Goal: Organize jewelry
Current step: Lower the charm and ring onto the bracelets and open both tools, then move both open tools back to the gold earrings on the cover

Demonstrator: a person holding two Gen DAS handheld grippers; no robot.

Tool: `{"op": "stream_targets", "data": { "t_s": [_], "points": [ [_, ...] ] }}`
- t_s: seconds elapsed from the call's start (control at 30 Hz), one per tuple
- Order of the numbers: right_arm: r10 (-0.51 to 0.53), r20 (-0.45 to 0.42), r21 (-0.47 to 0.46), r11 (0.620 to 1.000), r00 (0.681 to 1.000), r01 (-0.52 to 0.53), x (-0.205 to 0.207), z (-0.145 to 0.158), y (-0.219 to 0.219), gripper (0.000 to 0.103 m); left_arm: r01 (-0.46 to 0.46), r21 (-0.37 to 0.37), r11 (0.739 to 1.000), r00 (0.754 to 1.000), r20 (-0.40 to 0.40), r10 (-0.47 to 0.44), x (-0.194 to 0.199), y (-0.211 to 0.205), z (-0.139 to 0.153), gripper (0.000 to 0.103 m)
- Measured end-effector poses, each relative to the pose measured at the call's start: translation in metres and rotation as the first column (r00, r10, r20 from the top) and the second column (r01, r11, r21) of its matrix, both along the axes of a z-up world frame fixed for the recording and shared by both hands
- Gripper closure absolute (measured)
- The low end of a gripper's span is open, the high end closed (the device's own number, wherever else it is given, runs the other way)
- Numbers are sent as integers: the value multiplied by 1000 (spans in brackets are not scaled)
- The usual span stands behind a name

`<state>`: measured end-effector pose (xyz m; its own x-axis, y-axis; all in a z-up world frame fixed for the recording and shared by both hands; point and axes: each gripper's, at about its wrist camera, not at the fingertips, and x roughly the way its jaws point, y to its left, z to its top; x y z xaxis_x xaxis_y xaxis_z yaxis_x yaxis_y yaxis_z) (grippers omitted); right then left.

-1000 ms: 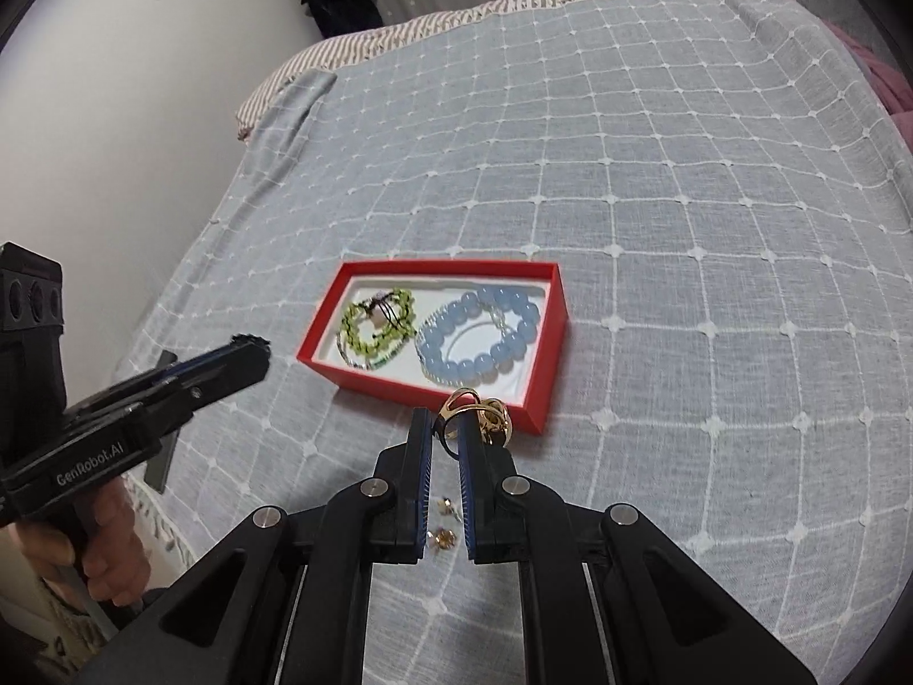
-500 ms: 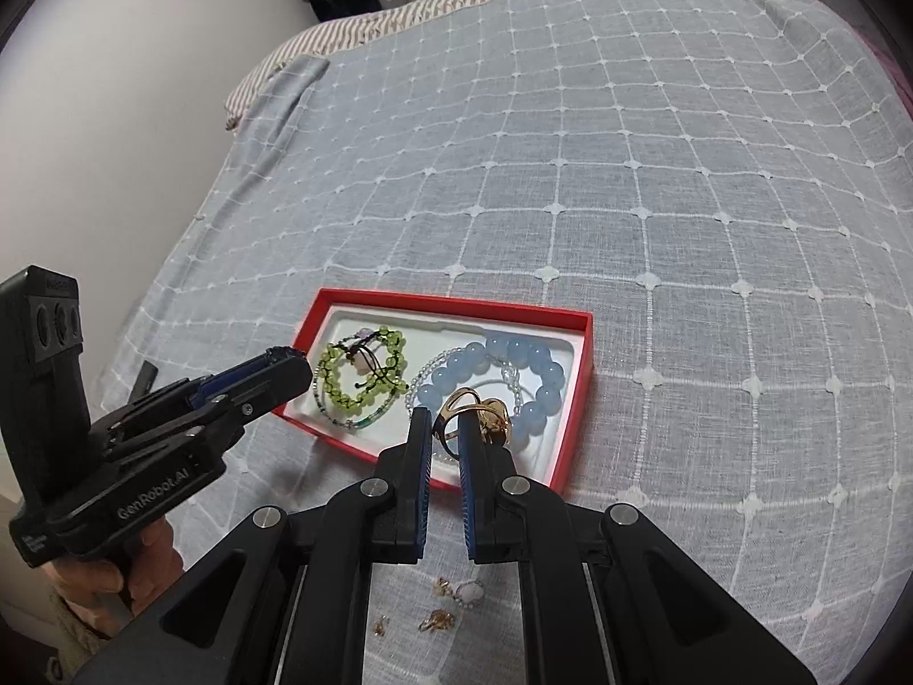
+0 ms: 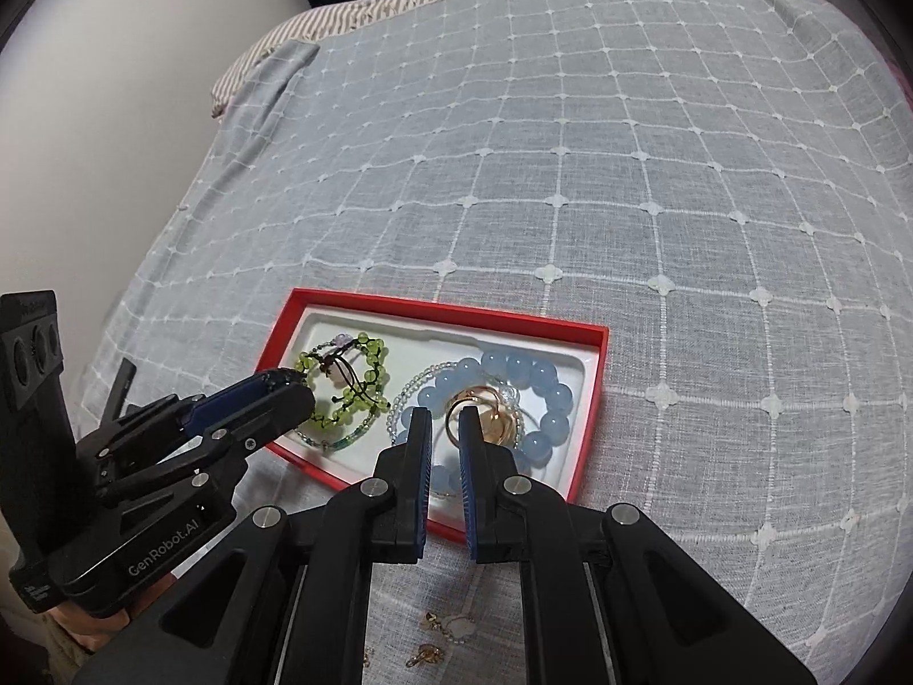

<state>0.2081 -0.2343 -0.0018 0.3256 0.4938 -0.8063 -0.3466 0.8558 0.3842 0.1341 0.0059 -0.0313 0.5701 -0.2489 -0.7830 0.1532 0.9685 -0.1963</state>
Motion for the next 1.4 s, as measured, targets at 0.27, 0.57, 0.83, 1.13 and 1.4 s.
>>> {"op": "stream_targets", "data": {
  "t_s": [0.27,0.57,0.83,1.13,1.4],
  "points": [
    [-8,31,15,1000,999,8,-5,12,-3,93,-1,-2,1000,1000,6,1,0,0,1,77],
    [-10,30,16,1000,999,9,-13,12,-6,93,-4,24,1000,1000,4,4,-1,-5,-4,77],
    [-20,16,12,1000,1000,20,-17,8,-10,92,-31,37,999,1000,5,31,1,-2,-4,77],
    [-51,17,51,997,999,50,-24,15,-22,77,-73,-55,996,997,20,75,-1,17,9,61],
    [-38,14,76,996,999,37,-40,22,-28,76,-75,-25,997,996,40,76,-17,14,12,59]
  ]
}}
